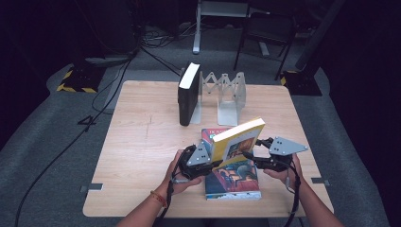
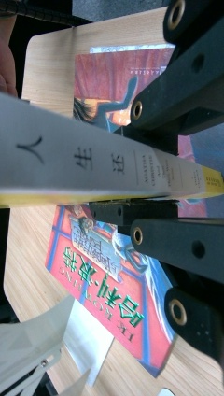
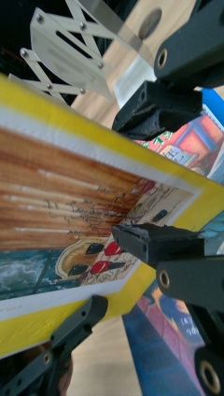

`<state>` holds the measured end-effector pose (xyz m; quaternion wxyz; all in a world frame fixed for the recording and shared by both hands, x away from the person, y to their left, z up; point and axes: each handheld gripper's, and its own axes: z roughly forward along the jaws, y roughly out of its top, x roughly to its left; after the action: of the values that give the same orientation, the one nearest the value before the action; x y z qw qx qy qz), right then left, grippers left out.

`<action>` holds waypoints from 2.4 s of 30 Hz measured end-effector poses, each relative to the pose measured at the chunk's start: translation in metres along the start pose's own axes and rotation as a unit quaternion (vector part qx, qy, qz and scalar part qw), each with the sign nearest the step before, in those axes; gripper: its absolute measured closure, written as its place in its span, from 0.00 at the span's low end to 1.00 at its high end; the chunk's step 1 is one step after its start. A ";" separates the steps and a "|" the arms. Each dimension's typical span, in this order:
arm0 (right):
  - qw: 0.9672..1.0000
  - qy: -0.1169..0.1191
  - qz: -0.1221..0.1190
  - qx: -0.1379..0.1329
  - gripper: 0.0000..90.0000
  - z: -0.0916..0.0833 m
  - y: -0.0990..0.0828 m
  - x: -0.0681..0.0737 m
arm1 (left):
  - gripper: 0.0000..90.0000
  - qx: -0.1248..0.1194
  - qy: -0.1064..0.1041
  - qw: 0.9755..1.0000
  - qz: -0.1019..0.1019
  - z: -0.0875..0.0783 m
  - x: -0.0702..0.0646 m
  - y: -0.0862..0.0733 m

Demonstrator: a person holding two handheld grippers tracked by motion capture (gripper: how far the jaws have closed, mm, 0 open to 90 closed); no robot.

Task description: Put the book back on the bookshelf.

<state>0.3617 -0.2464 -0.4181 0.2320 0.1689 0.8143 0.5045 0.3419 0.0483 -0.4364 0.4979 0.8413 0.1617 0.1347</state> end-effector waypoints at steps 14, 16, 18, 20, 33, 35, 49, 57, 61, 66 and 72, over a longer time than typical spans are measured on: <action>1.000 -0.007 0.003 -0.005 0.56 -0.001 -0.001 0.001 | 0.80 -0.032 0.019 0.999 0.007 -0.003 -0.003 0.033; 1.000 -0.005 0.006 -0.005 0.57 -0.001 -0.001 0.001 | 0.80 -0.033 0.017 0.999 0.001 -0.004 -0.001 0.033; 1.000 -0.005 0.008 -0.008 0.58 0.000 0.000 0.000 | 0.80 -0.036 0.016 0.999 -0.001 -0.004 0.001 0.032; 1.000 -0.005 0.009 -0.008 0.58 0.000 0.000 0.000 | 0.80 -0.041 0.018 0.999 -0.001 -0.004 0.002 0.033; 1.000 -0.001 0.012 -0.011 0.61 -0.002 -0.001 -0.001 | 0.78 -0.106 0.015 0.994 0.009 -0.025 0.003 0.067; 1.000 -0.001 0.012 -0.011 0.61 -0.002 -0.001 -0.001 | 0.79 -0.104 0.018 0.994 0.015 -0.028 0.003 0.072; 1.000 -0.006 0.017 -0.012 0.55 -0.002 -0.001 -0.003 | 0.82 -0.092 0.025 0.995 0.023 -0.033 0.007 0.085; 0.998 -0.031 0.050 -0.009 0.47 -0.017 -0.011 -0.021 | 0.83 -0.086 0.058 0.995 0.011 -0.036 0.018 0.098; 0.997 -0.043 0.068 -0.001 0.47 -0.025 -0.019 -0.031 | 0.83 -0.089 0.077 0.993 0.002 -0.044 0.029 0.103; 0.995 -0.057 0.080 0.011 0.47 -0.031 -0.027 -0.039 | 0.83 -0.091 0.127 0.988 -0.010 -0.059 0.043 0.105; 0.995 -0.061 0.080 0.021 0.47 -0.028 -0.030 -0.040 | 0.83 -0.088 0.176 0.980 -0.029 -0.073 0.059 0.098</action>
<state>0.3787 -0.3007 -0.4256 0.2367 0.2693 0.7930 0.4926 0.3812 0.0858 -0.3118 0.5376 0.7521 0.2589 0.2797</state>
